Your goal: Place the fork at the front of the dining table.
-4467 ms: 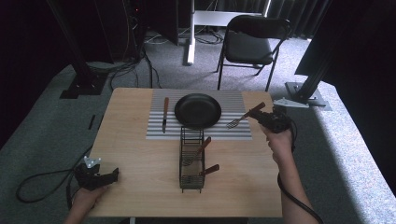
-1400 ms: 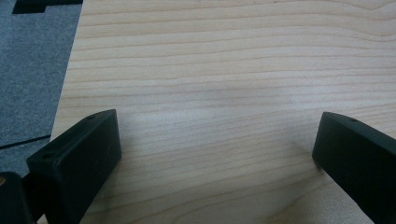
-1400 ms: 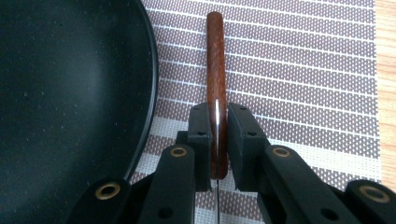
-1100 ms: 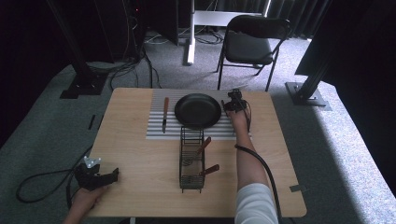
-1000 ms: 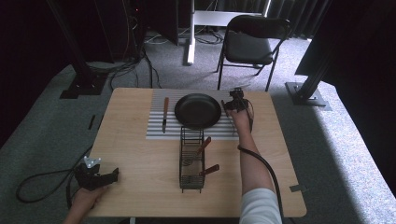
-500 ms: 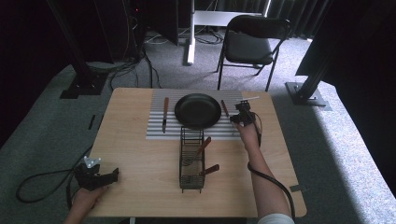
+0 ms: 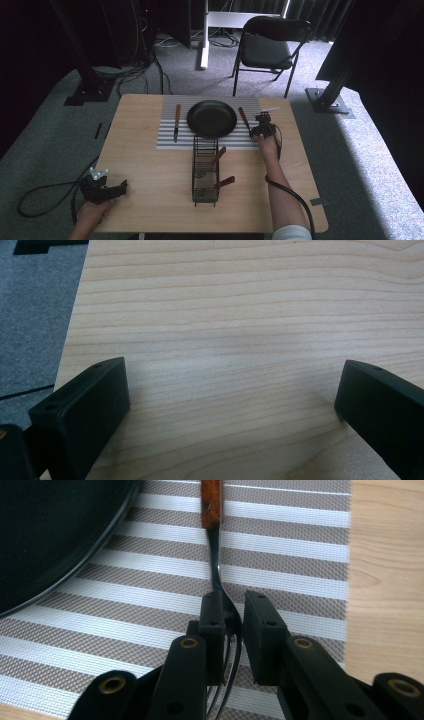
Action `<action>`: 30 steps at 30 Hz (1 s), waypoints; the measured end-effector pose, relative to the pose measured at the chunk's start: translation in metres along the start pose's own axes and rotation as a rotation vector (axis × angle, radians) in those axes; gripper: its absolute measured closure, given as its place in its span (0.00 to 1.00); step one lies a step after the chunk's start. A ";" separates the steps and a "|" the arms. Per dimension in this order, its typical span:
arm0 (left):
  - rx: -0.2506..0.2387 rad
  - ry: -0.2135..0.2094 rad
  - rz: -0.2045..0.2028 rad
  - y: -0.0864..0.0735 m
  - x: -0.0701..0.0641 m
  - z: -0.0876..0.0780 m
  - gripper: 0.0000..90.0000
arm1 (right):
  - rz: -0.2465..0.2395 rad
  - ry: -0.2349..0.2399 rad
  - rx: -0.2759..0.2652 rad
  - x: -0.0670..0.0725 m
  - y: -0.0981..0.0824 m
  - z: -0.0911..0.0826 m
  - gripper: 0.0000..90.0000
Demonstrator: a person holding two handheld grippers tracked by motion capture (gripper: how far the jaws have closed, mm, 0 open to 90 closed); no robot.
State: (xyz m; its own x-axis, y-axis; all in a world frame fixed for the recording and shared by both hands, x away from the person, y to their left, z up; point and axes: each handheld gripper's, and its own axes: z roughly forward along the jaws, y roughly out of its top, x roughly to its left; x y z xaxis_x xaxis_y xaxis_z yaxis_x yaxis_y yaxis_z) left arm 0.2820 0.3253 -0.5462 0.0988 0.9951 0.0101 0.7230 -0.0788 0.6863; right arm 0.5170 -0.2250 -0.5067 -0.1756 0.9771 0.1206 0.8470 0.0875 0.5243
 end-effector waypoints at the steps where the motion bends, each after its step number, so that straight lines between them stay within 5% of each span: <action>1: 0.000 0.000 0.000 0.000 0.000 0.000 0.01 | 0.018 0.015 -0.012 -0.002 -0.001 -0.003 0.79; 3: 0.000 0.000 0.000 0.000 0.000 0.000 0.01 | 0.026 0.022 -0.019 -0.003 -0.002 -0.004 0.77; 5: 0.000 0.000 0.000 0.000 0.000 0.000 0.01 | 0.047 0.041 -0.036 -0.006 -0.007 -0.012 0.62; 10: 0.000 0.000 0.000 0.000 0.000 0.000 0.01 | 0.025 0.080 -0.014 -0.006 -0.022 -0.019 0.51; 18: 0.000 0.000 0.000 0.000 0.000 0.000 0.01 | 0.018 0.132 0.005 -0.008 -0.042 -0.019 0.50; 30: 0.000 0.000 0.000 0.000 0.000 0.000 0.01 | -0.021 0.193 -0.006 0.014 -0.052 -0.013 0.50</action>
State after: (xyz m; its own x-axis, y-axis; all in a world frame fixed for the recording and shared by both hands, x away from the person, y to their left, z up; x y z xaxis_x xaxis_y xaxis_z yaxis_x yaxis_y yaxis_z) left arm 0.2820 0.3253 -0.5462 0.0991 0.9950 0.0103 0.7231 -0.0791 0.6862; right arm 0.4638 -0.2186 -0.5217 -0.2866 0.9195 0.2691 0.8395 0.1057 0.5330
